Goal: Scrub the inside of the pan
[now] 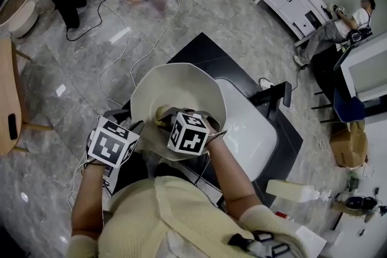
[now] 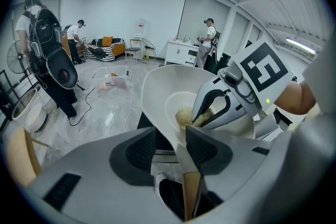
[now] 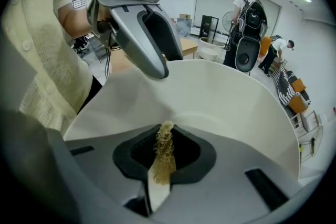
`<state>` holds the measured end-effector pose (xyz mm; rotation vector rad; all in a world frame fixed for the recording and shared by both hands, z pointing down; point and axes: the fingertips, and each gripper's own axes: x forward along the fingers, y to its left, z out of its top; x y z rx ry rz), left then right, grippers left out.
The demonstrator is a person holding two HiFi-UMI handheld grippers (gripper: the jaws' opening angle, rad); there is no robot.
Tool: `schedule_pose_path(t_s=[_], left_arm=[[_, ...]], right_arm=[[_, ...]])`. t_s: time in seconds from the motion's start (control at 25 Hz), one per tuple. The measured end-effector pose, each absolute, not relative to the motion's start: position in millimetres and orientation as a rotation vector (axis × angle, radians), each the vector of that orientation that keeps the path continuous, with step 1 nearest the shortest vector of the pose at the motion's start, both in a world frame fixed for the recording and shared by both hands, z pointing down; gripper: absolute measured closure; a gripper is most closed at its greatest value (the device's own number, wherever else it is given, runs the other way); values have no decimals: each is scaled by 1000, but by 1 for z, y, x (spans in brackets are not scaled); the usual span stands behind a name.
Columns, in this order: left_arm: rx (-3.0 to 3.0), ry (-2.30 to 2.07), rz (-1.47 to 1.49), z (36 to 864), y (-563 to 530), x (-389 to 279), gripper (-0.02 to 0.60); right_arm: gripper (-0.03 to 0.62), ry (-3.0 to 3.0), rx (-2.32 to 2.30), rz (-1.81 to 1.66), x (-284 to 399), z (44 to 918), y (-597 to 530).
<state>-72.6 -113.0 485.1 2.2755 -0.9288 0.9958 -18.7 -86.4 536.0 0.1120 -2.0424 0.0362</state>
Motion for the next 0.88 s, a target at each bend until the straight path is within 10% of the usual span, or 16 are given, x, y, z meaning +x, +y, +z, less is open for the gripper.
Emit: schedule_pose_path(t_s=[0.88], left_arm=[[2275,-926,994,486,-112,-71,399]], right_arm=[[537,-1759,-88,162,35,548,-55]])
